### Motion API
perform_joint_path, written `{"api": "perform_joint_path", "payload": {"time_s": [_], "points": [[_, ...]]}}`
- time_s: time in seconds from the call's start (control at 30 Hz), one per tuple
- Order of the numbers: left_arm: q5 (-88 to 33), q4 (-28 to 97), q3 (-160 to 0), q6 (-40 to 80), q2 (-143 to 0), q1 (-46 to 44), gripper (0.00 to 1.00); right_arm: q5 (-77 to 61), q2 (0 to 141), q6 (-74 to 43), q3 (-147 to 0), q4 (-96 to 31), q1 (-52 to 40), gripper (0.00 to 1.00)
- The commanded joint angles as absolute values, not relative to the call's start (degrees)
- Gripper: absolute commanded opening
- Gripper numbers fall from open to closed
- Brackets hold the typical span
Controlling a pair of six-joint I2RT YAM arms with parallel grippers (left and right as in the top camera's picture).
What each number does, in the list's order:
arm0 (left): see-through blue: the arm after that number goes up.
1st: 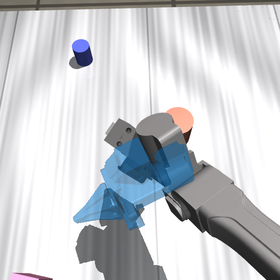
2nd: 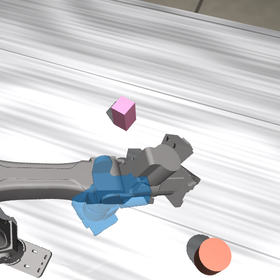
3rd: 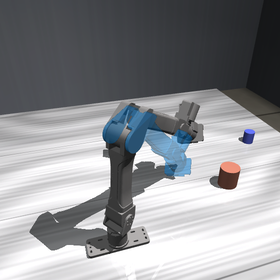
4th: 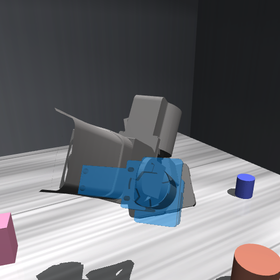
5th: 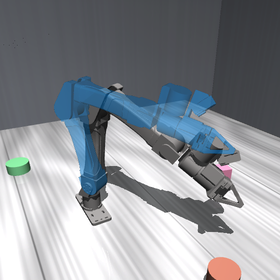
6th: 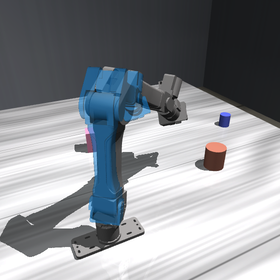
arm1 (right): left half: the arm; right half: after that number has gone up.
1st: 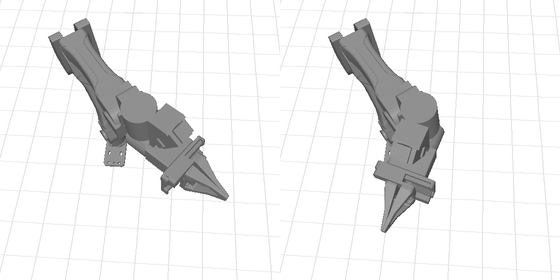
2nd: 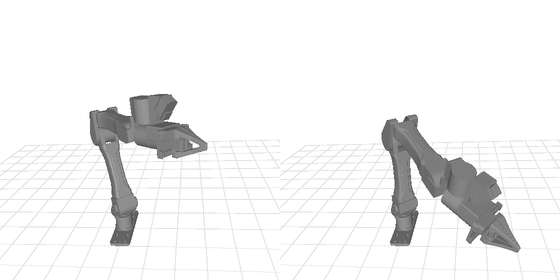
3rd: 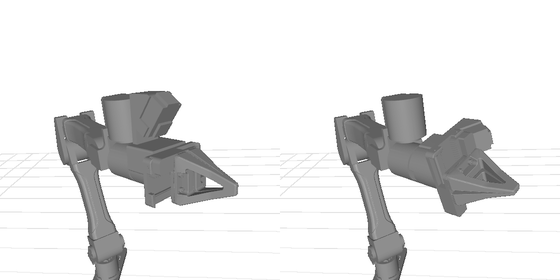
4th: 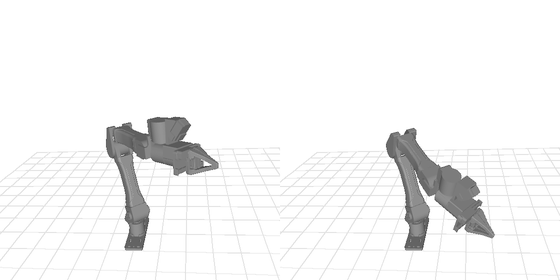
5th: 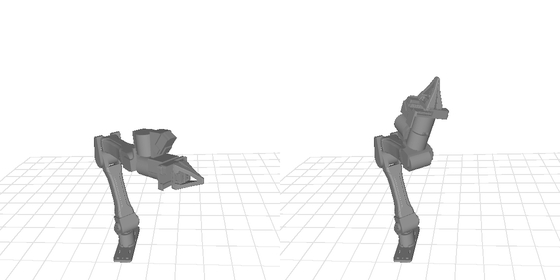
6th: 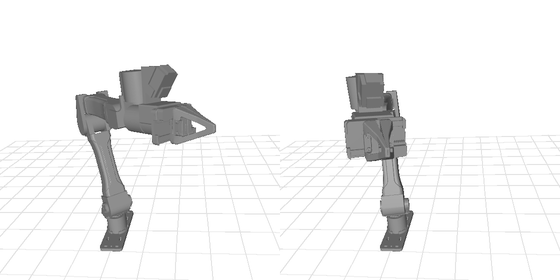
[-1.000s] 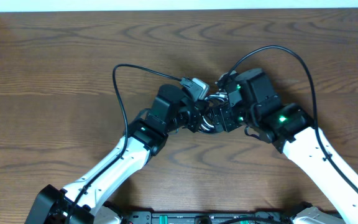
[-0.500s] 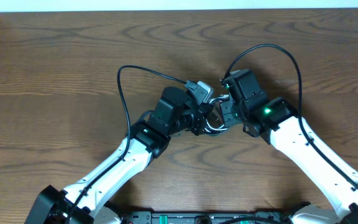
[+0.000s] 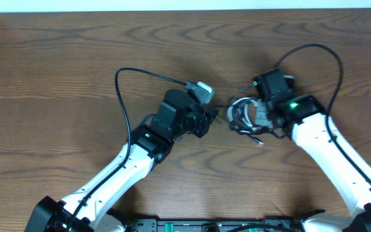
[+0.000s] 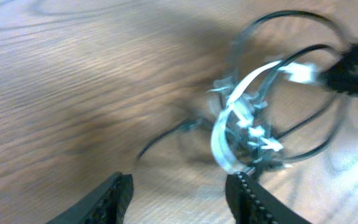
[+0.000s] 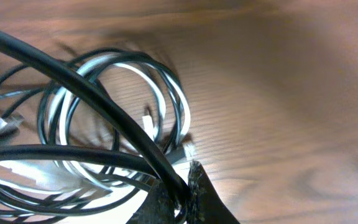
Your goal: Untangle cables
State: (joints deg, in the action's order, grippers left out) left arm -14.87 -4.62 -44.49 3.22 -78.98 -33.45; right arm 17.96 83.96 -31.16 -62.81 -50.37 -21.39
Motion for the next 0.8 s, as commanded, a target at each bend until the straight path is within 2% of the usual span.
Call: {"api": "perform_joint_path", "payload": {"time_s": [0.0,0.13,0.3,0.4,0.77], "points": [[-12.38,-4.47,-45.47,3.44,-78.00,-32.01,0.55,21.02,83.70,-36.38,-63.26,-51.77,-17.67,0.01],[-12.38,-4.32,-45.47,3.46,-78.00,-31.55,0.59,13.37,82.63,-31.68,-63.26,-49.93,-15.75,0.01],[-12.38,-4.32,-45.45,3.46,-78.02,-31.57,0.61,-12.64,81.08,-16.01,-63.26,-39.90,-18.02,0.01],[-12.38,-4.29,-45.45,3.44,-78.02,-31.57,0.61,-22.55,79.79,-11.66,-63.59,-34.83,-20.29,0.01],[-12.36,-2.63,-45.39,3.42,-78.26,-31.57,0.62,-17.43,66.94,-9.08,-69.71,-33.93,-21.85,0.01]]}}
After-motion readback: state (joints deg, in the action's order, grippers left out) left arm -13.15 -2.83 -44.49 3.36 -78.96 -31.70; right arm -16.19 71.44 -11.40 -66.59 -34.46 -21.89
